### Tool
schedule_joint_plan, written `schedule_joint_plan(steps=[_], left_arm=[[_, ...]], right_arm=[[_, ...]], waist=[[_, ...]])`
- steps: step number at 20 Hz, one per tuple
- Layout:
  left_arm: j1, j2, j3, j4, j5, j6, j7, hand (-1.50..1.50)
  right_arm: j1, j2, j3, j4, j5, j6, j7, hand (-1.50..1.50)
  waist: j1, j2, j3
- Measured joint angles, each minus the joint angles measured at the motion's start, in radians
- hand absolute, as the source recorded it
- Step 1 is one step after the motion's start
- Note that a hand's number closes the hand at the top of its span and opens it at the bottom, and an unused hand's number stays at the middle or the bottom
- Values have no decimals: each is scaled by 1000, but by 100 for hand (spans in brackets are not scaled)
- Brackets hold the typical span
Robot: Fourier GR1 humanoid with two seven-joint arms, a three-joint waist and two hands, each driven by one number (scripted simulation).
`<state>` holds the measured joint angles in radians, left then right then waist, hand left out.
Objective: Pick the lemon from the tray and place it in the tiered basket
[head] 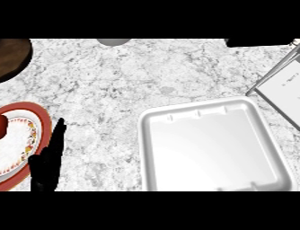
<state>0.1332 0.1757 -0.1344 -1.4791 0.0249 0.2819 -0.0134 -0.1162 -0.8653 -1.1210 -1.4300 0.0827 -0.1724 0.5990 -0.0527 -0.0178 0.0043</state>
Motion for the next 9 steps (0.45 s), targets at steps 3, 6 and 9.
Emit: schedule_joint_plan(steps=[3,6,9], left_arm=[[6,2,7,-2,1,3,5,0],[16,2,9,-15,-1,4,13,0],[19,13,18,-17,9,-13,11,0]], right_arm=[[105,-2,-148,-16,-81,107,-12,-150],[217,8,-294,-1,-161,233,-49,-150],[318,11,-432,27,-245,365,-72,-150]], waist=[[-15,-3,0],[-20,-3,0],[-19,-2,-1]])
